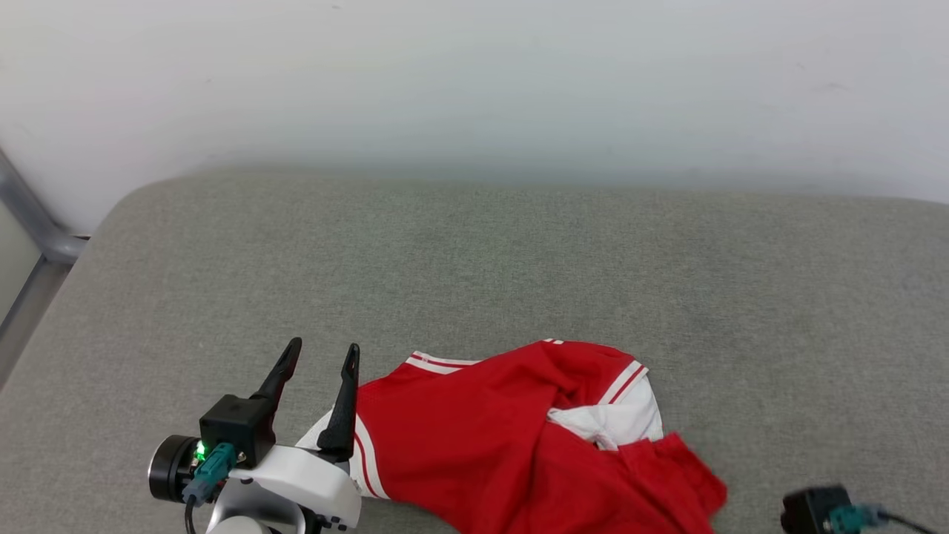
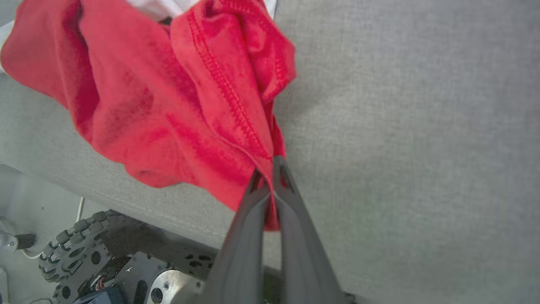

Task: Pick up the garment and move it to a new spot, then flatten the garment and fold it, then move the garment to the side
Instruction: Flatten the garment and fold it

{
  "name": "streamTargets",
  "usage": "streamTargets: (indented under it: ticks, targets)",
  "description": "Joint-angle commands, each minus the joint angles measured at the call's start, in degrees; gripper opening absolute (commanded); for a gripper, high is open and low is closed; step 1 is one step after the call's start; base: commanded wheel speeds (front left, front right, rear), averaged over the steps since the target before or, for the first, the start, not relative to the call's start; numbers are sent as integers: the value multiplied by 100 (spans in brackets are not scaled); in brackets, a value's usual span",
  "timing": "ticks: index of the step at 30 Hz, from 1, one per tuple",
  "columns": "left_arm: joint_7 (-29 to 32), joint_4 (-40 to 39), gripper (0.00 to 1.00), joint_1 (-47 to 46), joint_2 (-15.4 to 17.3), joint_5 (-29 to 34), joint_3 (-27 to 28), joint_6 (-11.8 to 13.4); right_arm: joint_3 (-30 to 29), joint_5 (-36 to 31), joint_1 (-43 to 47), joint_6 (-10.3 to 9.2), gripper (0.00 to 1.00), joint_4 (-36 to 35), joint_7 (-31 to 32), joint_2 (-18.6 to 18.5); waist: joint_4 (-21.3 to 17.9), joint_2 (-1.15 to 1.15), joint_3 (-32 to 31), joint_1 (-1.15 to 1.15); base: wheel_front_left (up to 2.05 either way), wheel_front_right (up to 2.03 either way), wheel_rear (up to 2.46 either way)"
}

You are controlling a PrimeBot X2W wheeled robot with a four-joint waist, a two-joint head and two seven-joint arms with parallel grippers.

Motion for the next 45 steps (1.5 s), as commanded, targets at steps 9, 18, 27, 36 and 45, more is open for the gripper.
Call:
streamTargets:
  ticks: [9,18,27,36,45]
  targets:
    - [87,27,100,137,43,-55,-36,57,10,236,345,-2,100,639,-773,244,-68,0,-35,1,0,0,0]
    - [85,43,100,244,57,-130,-21,102,-157,201,-153,-2,100,530,-2965,254,-97,0,-98,1,0,0,0]
    - [59,-18,100,35,35,-121,-32,64,-409,-103,-1089,-2,100,1242,-2479,29,16,0,115,1,0,0,0]
    - [-29,46,100,-394,-120,-38,-36,-106,507,302,-2372,-2,100,1917,-525,-888,373,0,659,1,0,0,0]
    - [-88,253,100,-670,-313,20,46,-292,1584,796,-3075,-2,100,2563,508,-1290,637,0,1058,1,0,0,0]
